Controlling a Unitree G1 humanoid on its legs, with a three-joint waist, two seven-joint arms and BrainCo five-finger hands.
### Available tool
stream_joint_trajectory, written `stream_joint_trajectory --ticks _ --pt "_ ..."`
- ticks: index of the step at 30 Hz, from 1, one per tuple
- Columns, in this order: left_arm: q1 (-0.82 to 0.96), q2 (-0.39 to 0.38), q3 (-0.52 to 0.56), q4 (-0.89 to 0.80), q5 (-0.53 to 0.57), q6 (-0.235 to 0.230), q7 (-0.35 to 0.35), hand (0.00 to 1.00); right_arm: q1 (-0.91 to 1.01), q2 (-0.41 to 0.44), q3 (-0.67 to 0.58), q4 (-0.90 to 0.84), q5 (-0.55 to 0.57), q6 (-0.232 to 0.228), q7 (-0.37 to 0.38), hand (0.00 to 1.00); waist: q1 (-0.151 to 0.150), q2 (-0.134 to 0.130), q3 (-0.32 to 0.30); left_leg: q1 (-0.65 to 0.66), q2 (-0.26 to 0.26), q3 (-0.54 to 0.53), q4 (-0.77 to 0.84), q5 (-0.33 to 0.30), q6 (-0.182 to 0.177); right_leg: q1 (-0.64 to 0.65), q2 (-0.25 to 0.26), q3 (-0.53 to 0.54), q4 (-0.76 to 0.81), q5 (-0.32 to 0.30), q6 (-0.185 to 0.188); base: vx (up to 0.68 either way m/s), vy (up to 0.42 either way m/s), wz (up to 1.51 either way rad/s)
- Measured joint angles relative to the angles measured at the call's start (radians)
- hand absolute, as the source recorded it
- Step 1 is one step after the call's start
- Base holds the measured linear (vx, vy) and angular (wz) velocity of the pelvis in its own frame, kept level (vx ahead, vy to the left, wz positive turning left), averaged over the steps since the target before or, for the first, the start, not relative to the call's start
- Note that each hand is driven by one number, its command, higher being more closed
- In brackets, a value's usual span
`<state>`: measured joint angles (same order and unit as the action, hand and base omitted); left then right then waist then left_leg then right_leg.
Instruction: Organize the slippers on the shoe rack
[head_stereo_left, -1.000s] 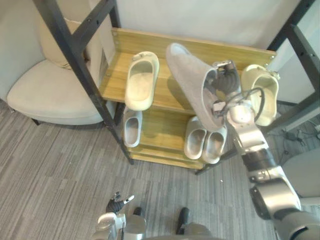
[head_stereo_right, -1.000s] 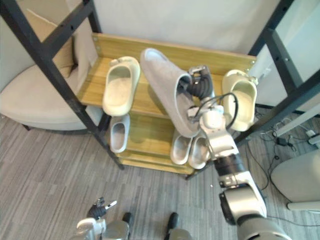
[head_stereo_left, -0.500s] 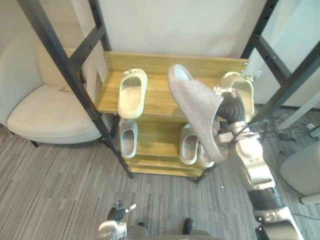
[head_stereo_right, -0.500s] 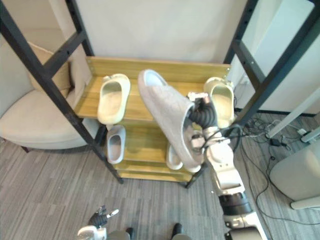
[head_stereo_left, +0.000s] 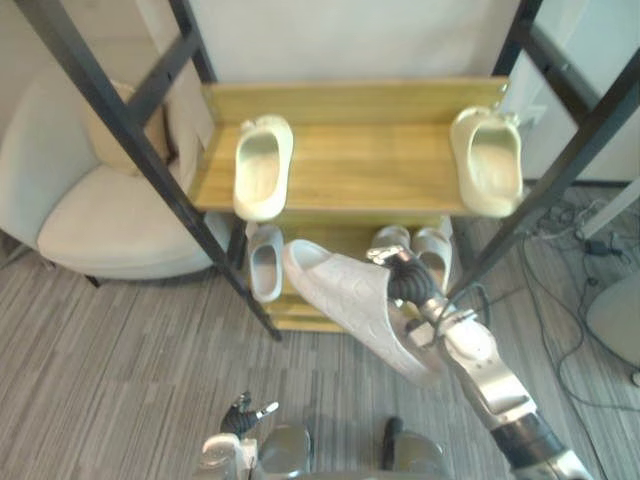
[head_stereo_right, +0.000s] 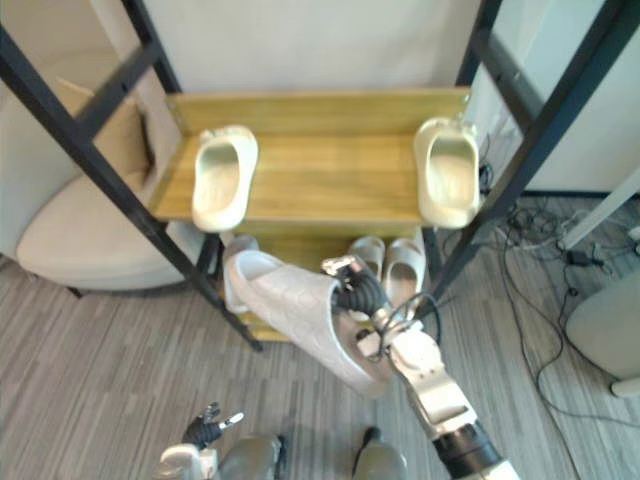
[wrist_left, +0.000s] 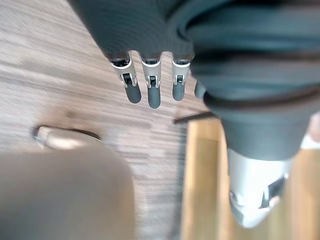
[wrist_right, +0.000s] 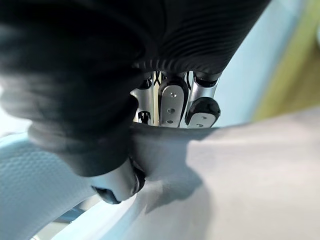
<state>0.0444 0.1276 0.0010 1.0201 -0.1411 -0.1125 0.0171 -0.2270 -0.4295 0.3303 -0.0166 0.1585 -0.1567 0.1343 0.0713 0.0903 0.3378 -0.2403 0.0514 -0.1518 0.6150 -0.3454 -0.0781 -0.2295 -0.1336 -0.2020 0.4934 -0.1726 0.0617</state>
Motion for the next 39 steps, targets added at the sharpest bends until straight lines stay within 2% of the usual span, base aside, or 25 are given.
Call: stream_joint_trajectory --ticks 3,6,8,13,17,22,29,33,39 --pt "0.003 0.003 0.0 0.012 -0.03 0.004 0.002 0.0 -0.075 -0.054 0.019 0.023 -0.012 0.0 -0.017 1.0 0.017 -0.009 0.041 -0.123 -0.034 -0.036 0.114 -0.025 -0.005 -0.132 -0.044 -0.016 0.161 -0.064 0.003 -0.19 -0.014 0.37" --pt "0.001 0.003 0.001 0.01 -0.059 0.009 0.01 0.0 -0.199 -0.077 0.026 0.079 -0.043 -0.001 -0.067 1.0 0.037 -0.02 0.093 -0.288 -0.078 -0.08 0.254 -0.041 -0.027 -0.289 -0.097 -0.04 0.344 -0.127 -0.017 -0.15 -0.029 0.43" --pt "0.001 0.002 0.002 0.009 -0.062 0.009 0.023 0.0 -0.238 -0.079 0.026 0.084 -0.045 -0.001 -0.091 1.0 0.045 -0.021 0.11 -0.343 -0.083 -0.091 0.305 -0.049 -0.032 -0.34 -0.111 -0.042 0.399 -0.143 -0.028 -0.12 -0.023 0.26" --pt "-0.018 -0.004 0.023 -0.01 -0.098 0.011 0.044 0.0 -0.371 -0.032 -0.027 0.121 -0.082 0.005 -0.206 1.0 0.093 -0.035 0.139 -0.555 -0.093 -0.11 0.482 -0.083 -0.059 -0.545 -0.138 -0.048 0.589 -0.204 -0.04 -0.13 -0.02 0.11" --pt "-0.043 -0.02 0.062 -0.045 -0.1 0.012 0.074 0.0 -0.475 0.017 -0.096 0.121 -0.146 0.016 -0.321 1.0 0.123 -0.05 0.167 -0.676 -0.093 -0.119 0.568 -0.095 -0.067 -0.663 -0.152 -0.053 0.68 -0.219 -0.053 -0.12 -0.01 0.03" --pt "-0.07 -0.039 0.062 -0.078 -0.121 0.011 0.103 0.0 -0.536 0.081 -0.154 0.132 -0.201 0.055 -0.424 1.0 0.144 -0.054 0.175 -0.746 -0.079 -0.114 0.586 -0.084 -0.082 -0.719 -0.172 -0.068 0.72 -0.232 -0.053 -0.06 -0.003 0.14" --pt "-0.093 -0.062 0.06 -0.105 -0.143 0.011 0.132 0.0 -0.698 0.142 -0.286 0.311 -0.236 0.124 -0.574 1.0 0.17 -0.057 0.177 -0.795 -0.087 -0.142 0.614 -0.071 -0.109 -0.75 -0.198 -0.102 0.78 -0.276 -0.074 0.0 -0.013 0.17" --pt "-0.097 -0.065 0.06 -0.107 -0.166 0.009 0.141 0.0 -0.765 0.147 -0.342 0.411 -0.236 0.162 -0.627 1.0 0.185 -0.057 0.177 -0.799 -0.096 -0.156 0.614 -0.068 -0.114 -0.748 -0.206 -0.118 0.793 -0.291 -0.081 0.0 0.001 0.12" --pt "-0.104 -0.069 0.06 -0.106 -0.174 0.009 0.156 0.0 -0.853 0.149 -0.393 0.579 -0.235 0.186 -0.664 1.0 0.204 -0.056 0.174 -0.809 -0.101 -0.18 0.612 -0.062 -0.126 -0.746 -0.213 -0.144 0.801 -0.299 -0.089 -0.03 0.019 0.09"
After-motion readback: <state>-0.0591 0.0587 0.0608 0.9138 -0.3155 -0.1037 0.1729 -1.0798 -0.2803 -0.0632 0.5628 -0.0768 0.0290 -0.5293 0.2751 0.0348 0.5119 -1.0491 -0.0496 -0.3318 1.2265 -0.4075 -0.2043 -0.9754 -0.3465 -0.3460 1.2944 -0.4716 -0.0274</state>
